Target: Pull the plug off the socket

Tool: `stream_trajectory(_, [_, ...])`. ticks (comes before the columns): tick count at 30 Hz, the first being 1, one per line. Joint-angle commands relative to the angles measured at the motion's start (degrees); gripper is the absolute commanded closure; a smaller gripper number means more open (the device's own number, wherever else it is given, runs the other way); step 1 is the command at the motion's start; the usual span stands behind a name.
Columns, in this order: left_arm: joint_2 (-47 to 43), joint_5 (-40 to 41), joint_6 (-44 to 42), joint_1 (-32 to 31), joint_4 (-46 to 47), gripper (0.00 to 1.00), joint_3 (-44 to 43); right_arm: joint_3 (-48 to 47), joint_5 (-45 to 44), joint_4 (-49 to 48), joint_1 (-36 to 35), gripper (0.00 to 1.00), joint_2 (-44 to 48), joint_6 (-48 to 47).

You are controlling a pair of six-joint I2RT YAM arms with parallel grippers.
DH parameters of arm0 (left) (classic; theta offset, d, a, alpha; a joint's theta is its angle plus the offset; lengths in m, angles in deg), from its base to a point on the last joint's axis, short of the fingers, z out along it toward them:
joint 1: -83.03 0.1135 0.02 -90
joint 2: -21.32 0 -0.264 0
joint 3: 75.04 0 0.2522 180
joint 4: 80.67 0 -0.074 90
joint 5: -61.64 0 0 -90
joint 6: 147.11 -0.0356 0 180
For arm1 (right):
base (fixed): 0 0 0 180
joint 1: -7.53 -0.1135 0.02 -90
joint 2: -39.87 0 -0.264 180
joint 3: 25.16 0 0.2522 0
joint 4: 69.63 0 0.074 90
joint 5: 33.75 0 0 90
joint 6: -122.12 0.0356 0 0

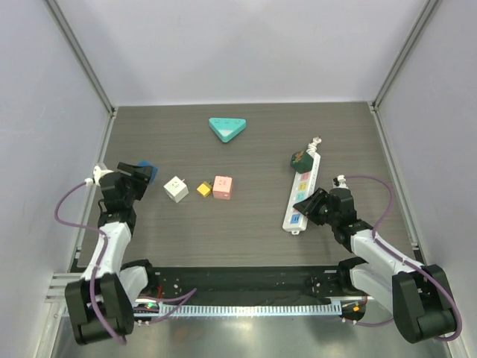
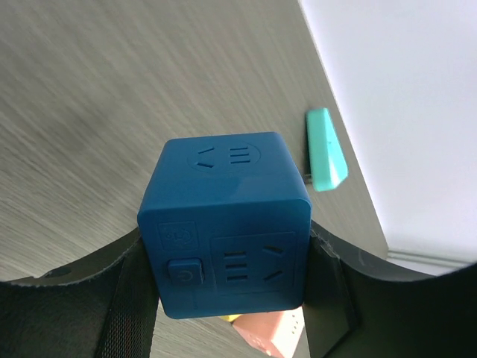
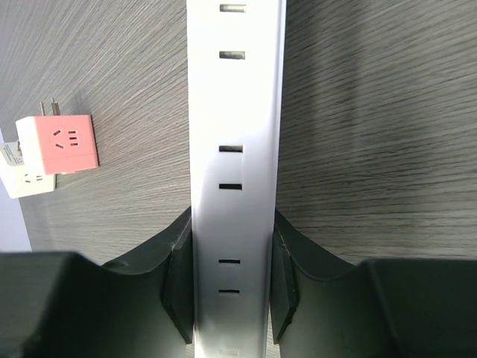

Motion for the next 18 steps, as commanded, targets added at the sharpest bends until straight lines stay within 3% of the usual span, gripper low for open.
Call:
stream_trajectory(1, [5.61, -9.69, 3.96, 4.14, 15.76, 1.00, 2.17, 1.66, -0.99, 3.76, 0.01, 0.99, -0.90, -4.80])
stream_trajectory(5, [11.59, -11.63, 3.08, 4.68, 25.17, 1.00, 3.14, 1.74, -0.55, 3.23, 0.01, 0.99, -1.25, -4.97])
stream_trajectory(10, [16.69, -11.02, 2.73, 4.68, 27.30, 0.98, 5.25, 1.48, -0.03, 2.71, 0.01, 0.99, -2.22, -5.23])
stream_trajectory(18, [26.10, -12.16, 4.75, 4.77, 33.80, 0.85, 6.05, 1.66, 0.86, 2.53, 0.10, 0.99, -2.31, -5.32])
